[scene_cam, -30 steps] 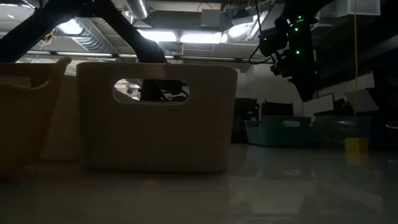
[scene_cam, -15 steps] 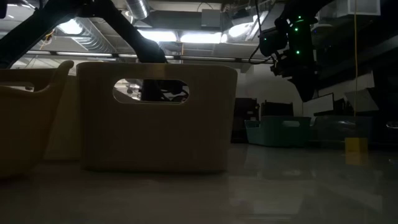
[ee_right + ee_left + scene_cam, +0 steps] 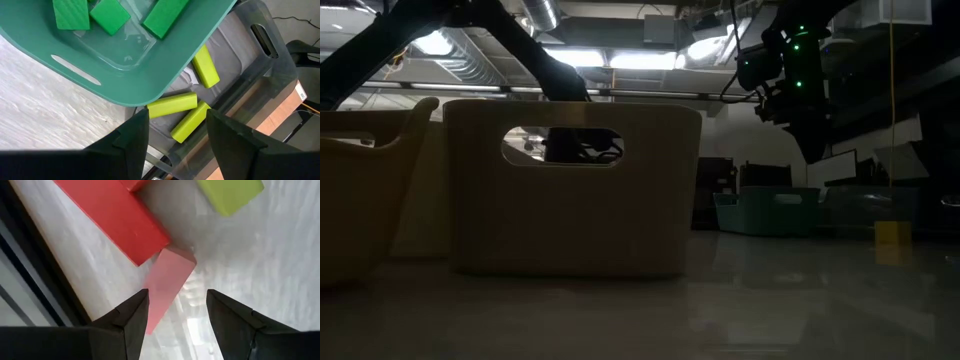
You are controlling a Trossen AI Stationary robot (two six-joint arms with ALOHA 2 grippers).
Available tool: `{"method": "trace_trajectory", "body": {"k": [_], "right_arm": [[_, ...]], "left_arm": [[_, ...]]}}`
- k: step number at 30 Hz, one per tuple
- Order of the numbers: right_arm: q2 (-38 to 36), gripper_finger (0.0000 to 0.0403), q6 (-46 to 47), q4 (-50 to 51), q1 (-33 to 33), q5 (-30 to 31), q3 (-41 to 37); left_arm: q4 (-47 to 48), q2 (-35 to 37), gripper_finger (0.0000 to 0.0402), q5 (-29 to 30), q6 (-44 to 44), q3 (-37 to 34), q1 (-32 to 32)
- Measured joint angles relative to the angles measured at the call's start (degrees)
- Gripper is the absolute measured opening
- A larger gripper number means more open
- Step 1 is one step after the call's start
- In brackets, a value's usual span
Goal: Sort blocks
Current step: Put the pink block into the bottom green bin
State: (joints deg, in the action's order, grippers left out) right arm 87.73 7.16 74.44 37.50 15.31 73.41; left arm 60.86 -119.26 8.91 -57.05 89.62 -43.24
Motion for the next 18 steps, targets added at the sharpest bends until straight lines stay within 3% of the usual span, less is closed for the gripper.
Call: {"method": "trace_trajectory", "body": {"k": [9, 18], "right_arm": [[0.0, 0.0195, 0.0, 0.1, 0.0, 0.0, 0.0], [0.0, 0.0195, 0.0, 0.2, 0.0, -0.9, 0.0]], "left_arm": [[0.7, -0.8, 0.0188, -3.8, 3.1, -0.2, 0.1], [1.7, -0.8, 0.0188, -4.0, 2.1, -0.2, 1.6]]}}
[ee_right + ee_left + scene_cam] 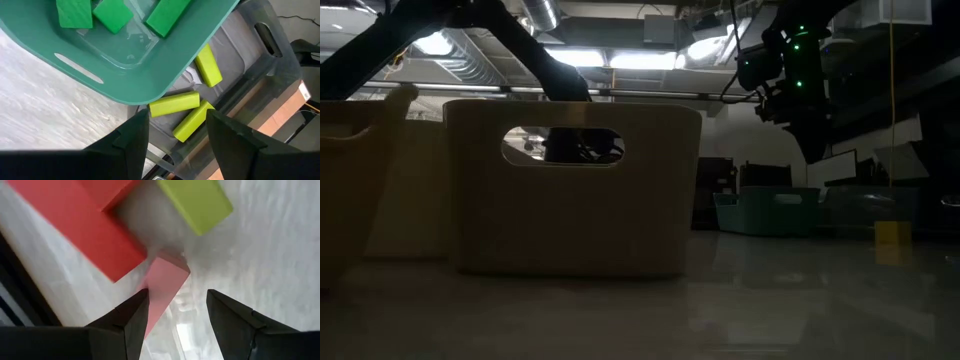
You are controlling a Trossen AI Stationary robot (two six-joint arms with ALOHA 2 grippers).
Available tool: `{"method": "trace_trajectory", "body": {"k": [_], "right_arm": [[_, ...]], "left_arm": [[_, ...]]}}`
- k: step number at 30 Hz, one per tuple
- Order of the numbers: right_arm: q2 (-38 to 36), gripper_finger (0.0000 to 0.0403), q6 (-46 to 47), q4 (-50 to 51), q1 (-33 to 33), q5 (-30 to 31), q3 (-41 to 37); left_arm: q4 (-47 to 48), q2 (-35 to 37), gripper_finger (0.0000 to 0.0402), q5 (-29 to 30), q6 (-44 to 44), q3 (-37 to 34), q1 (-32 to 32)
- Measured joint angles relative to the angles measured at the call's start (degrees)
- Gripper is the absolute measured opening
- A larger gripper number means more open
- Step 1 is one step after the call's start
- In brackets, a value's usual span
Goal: Sort blocks
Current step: Put the pink block into the bottom green bin
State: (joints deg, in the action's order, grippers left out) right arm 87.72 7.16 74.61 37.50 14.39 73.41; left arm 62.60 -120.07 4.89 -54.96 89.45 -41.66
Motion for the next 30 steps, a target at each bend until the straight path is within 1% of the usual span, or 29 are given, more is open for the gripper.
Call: {"method": "trace_trajectory", "body": {"k": [7, 21, 30], "right_arm": [[0.0, 0.0195, 0.0, 0.0, 0.0, -2.5, 0.0], [0.0, 0.0195, 0.0, 0.0, 0.0, -2.6, 0.0], [0.0, 0.0195, 0.0, 0.0, 0.0, -2.7, 0.0]], "left_arm": [[0.1, 0.0, 0.0188, -0.2, -0.5, 0.0, 1.1], [0.8, -0.1, 0.0188, -0.6, -0.4, -0.1, 1.7], [-6.5, -0.4, 0.0188, -1.1, -0.7, -0.3, 1.4]]}}
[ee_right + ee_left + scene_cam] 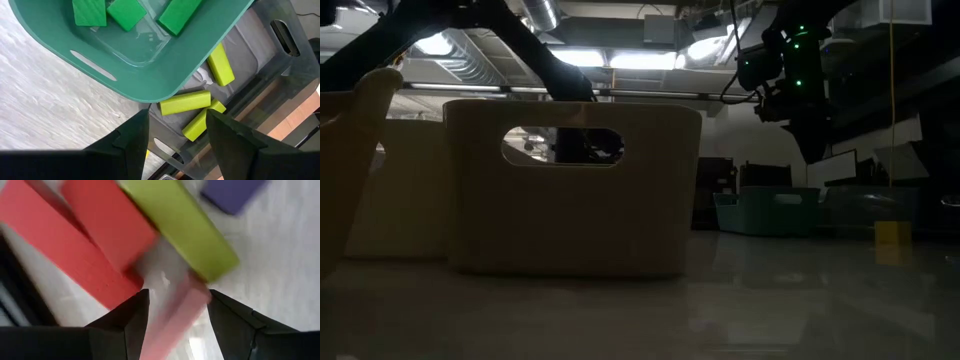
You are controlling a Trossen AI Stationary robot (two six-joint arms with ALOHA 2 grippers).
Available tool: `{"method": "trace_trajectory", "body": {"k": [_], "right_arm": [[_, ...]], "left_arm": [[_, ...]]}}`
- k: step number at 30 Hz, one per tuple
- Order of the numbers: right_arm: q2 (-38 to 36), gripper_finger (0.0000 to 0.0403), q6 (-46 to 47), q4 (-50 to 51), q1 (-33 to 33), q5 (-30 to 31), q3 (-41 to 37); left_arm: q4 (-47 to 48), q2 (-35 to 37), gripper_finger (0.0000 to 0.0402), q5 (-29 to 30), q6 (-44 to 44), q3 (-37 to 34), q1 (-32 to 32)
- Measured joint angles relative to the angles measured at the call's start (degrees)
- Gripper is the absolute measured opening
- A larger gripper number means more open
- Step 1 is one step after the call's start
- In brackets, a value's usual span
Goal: Sort blocks
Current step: Put the pink block into the bottom green bin
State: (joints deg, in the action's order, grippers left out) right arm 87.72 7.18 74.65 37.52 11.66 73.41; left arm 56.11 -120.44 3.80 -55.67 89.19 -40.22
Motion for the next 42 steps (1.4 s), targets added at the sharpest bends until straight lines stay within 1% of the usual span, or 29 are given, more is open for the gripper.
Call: {"method": "trace_trajectory", "body": {"k": [11, 18, 23, 25, 27, 33, 34, 39, 42], "right_arm": [[0.0, 0.0195, 0.0, 0.0, 0.0, -0.2, 0.0], [0.0, 0.0195, 0.0, 0.0, 0.0, -0.2, 0.0], [0.0, 0.0195, 0.0, 0.0, 0.0, -0.2, 0.0], [0.0, 0.0195, 0.0, 0.0, 0.0, -0.2, 0.0], [0.0, 0.0195, 0.0, 0.0, 0.0, -0.2, 0.0], [0.0, 0.0195, 0.0, 0.0, 0.0, -0.2, 0.0], [0.0, 0.0195, -0.1, 0.0, 0.0, -0.2, 0.0], [0.0, 0.0195, -0.1, 0.0, 0.0, -0.2, 0.0], [0.0, 0.0195, -0.1, 0.0, 0.0, -0.2, 0.0]], "left_arm": [[0.8, 0.0, 0.0188, 0.4, 0.9, 0.0, -0.5], [-0.4, 0.1, 0.0188, 0.7, 3.6, 0.1, 0.1], [-0.6, 0.1, 0.0183, 0.6, 1.6, 0.1, 0.3], [-1.2, 0.1, 0.0170, 0.7, 1.2, 0.1, 0.3], [-1.9, 0.1, 0.0147, 0.7, 1.2, 0.1, 0.2], [-2.0, 0.2, 0.0042, 0.9, -0.4, 0.1, 0.1], [-2.2, 0.3, 0.0033, 0.8, -0.9, 0.2, 0.1], [-3.0, 0.3, 0.0033, 1.3, -2.1, 0.2, 0.0], [-3.0, 0.3, 0.0045, 1.4, -2.4, 0.2, 0.0]]}}
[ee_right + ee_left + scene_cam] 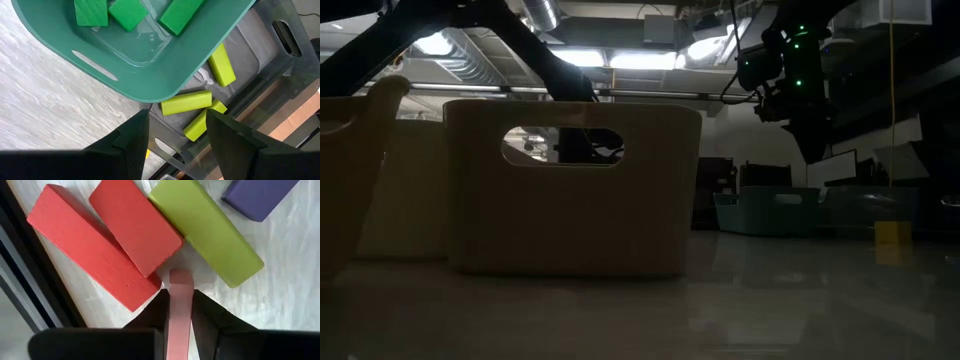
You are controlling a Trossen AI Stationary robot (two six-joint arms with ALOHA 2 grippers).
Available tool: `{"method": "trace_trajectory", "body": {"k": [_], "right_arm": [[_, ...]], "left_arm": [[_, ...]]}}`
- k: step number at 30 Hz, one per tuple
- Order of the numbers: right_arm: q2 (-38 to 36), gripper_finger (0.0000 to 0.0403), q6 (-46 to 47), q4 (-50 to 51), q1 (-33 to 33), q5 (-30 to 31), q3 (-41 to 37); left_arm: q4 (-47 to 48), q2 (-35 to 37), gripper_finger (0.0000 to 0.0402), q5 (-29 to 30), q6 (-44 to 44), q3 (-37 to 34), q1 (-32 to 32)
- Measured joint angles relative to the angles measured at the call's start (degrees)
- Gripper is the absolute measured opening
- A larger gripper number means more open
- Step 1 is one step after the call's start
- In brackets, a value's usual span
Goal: Sort blocks
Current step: Put the pink block into the bottom green bin
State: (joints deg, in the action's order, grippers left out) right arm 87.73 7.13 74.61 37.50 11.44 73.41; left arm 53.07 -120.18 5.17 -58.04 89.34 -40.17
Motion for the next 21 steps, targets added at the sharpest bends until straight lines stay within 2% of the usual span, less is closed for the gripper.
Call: {"method": "trace_trajectory", "body": {"k": [14, 21], "right_arm": [[0.0, 0.0195, 0.0, -0.2, 0.0, 0.0, 0.0], [0.0, 0.0195, 0.0, -0.2, 0.0, 0.0, 0.0]], "left_arm": [[-6.2, 0.1, 0.0039, 1.9, 2.6, 3.2, -3.6], [-3.0, 0.3, 0.0035, 1.7, 6.8, 6.4, -4.0]]}}
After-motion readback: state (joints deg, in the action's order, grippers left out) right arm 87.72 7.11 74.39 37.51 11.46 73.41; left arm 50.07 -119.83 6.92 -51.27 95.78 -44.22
